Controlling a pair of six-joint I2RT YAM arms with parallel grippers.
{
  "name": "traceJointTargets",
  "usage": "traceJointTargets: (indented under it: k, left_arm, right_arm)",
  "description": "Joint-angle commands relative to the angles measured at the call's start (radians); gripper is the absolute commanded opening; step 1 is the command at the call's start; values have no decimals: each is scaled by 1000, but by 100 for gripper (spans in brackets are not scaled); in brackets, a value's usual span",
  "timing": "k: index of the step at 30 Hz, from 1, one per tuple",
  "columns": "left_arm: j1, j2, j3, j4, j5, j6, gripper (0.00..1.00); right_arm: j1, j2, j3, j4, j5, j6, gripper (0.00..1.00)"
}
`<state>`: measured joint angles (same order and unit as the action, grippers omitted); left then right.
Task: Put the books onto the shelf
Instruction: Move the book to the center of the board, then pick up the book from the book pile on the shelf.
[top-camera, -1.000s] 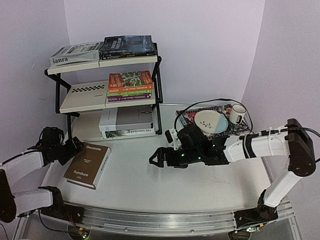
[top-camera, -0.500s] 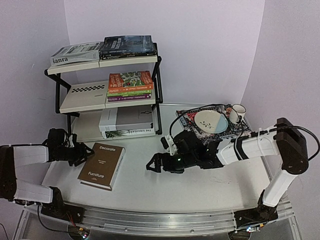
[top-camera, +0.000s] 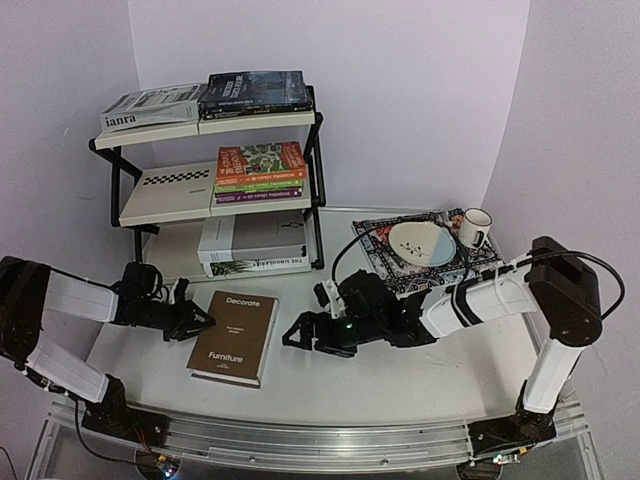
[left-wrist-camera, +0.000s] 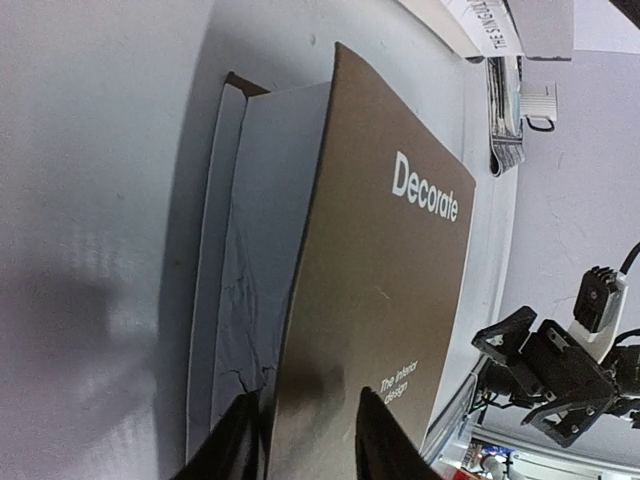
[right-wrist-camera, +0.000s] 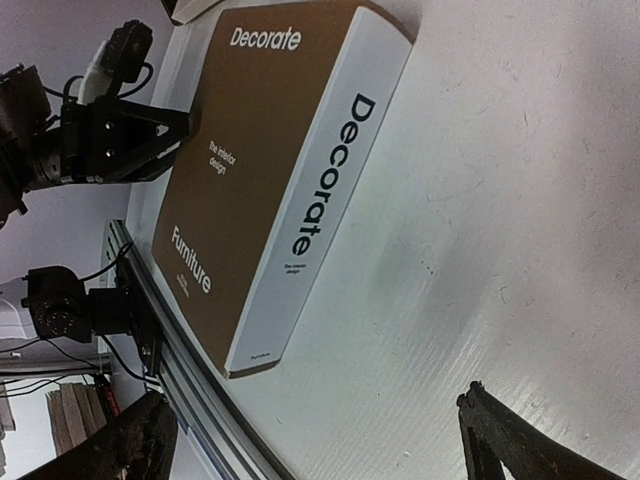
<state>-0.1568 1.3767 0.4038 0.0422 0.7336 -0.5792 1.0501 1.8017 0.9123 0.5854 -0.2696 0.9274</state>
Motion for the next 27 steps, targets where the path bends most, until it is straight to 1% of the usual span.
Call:
traceJointTargets:
  k: [1,4,9,14,17,21,25,27]
  left_arm:
    - [-54,52,75,68,30,-16,19]
    - [-58,69,92,86,39,-31,9]
    - [-73,105,126,114,92,-62,1]
    - [-81,103,154,116,146,-68,0]
    - [-81,87,166,116,182,-76,0]
    - [-82,65,174,116,238,-121,0]
    - [-84,43,189,116,298,-146,0]
    - [-84,23,193,115,304,-158,0]
  right_arm:
    - [13,21,21,50,-14,40,98]
    - [14,22,20,58,-9,41,98]
    - [20,34,28,59,-11,53,98]
    - [23,20,20,57,16,32,98]
    - [23,-24,13,14,57,-48,98]
    - [22,-147,-6,-87,53,-388,98]
    - [22,-287,-63,-158,115,-694,98]
    - [22,-337,-77,-190,152,-808,98]
